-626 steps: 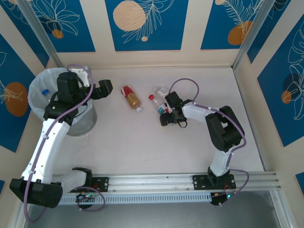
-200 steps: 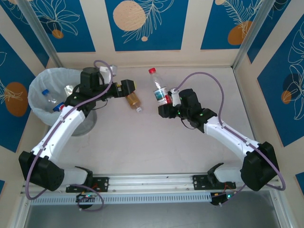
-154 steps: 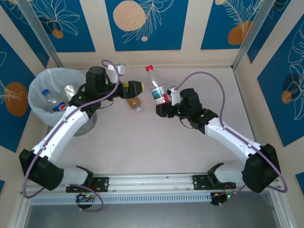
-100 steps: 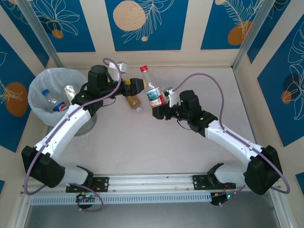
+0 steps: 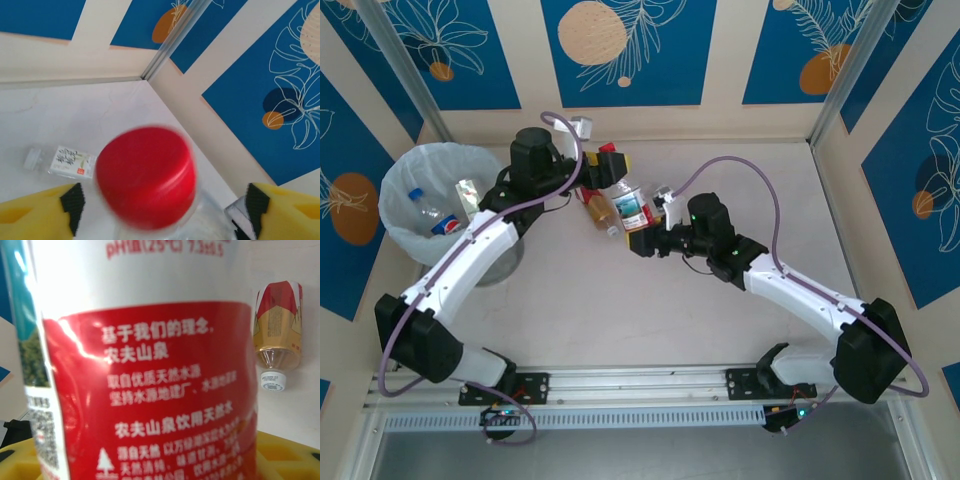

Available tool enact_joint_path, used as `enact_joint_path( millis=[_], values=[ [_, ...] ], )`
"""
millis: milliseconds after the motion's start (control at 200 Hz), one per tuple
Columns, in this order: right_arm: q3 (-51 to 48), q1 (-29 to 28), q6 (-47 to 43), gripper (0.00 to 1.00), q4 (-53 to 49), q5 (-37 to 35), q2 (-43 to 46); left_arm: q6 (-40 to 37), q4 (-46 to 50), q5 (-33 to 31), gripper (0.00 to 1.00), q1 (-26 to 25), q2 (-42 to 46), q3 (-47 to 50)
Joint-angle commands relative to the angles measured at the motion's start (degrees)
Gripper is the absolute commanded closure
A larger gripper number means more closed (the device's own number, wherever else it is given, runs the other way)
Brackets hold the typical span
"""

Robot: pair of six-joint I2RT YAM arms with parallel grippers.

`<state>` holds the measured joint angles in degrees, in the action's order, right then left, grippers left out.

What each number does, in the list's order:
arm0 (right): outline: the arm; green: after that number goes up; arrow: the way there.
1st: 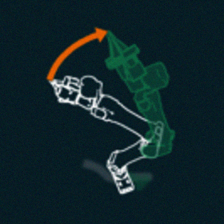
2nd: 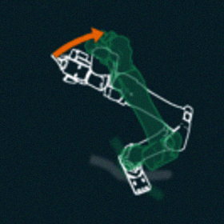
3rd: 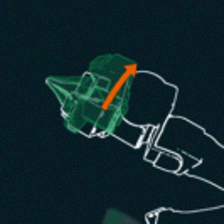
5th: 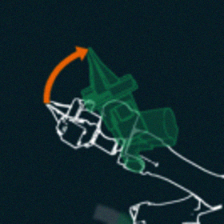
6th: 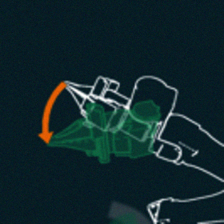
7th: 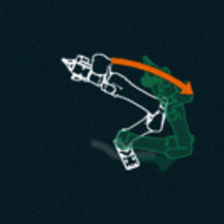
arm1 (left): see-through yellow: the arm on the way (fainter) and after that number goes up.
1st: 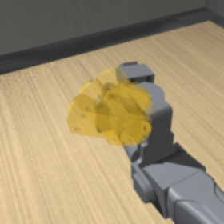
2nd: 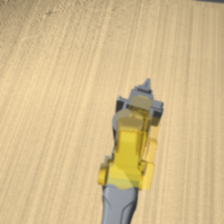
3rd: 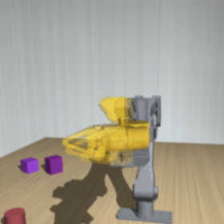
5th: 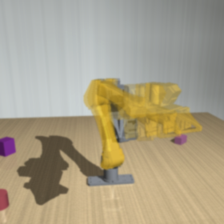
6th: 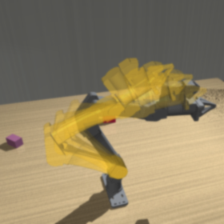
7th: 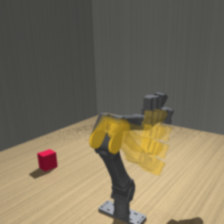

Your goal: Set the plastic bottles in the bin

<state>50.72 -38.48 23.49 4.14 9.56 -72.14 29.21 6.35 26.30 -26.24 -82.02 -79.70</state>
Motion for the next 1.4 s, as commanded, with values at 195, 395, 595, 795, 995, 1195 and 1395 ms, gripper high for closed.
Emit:
enact_joint_path(
  millis=[195, 395, 595, 795, 995, 1195, 1395],
  values=[
    [0.54, -0.59, 0.05, 0.55, 2.41, 1.6, -1.07, -3.32, 0.76, -1.89, 0.48, -0.55, -1.65, -3.4],
    [0.35, -0.72, -0.72, 0.55, 1.75, 2.31, -1.16, -4.52, 1.78, -2.4, 0.6, -0.53, -1.26, -3.85],
    [0.26, -0.73, -0.63, 0.51, 1.37, 1.95, -0.77, -4.76, 2.81, -2.19, 0.64, -0.57, -1.68, -4.23],
    [0.14, -0.72, -0.97, 0.31, 1.08, 0.56, -0.46, -4.59, 3.13, -2.56, 0.68, -0.49, -1.49, -4.23],
    [-0.32, -0.72, -1.6, 0.19, 1.04, -0.48, 0.06, -4.01, 3.31, -3.91, 0.68, -0.57, -1.44, -4.41],
    [-1.19, -0.2, -3.56, 0.15, -0.66, -2.48, 2.38, -3.64, 3.56, -6.2, 0.67, -0.47, -1.22, -4.06],
    [-1.83, 0.78, -4.83, 0.01, -4.2, -4.76, 5.86, -4.12, 4.04, -7.69, 0.67, -0.39, -1.04, -4.04]
  ],
)
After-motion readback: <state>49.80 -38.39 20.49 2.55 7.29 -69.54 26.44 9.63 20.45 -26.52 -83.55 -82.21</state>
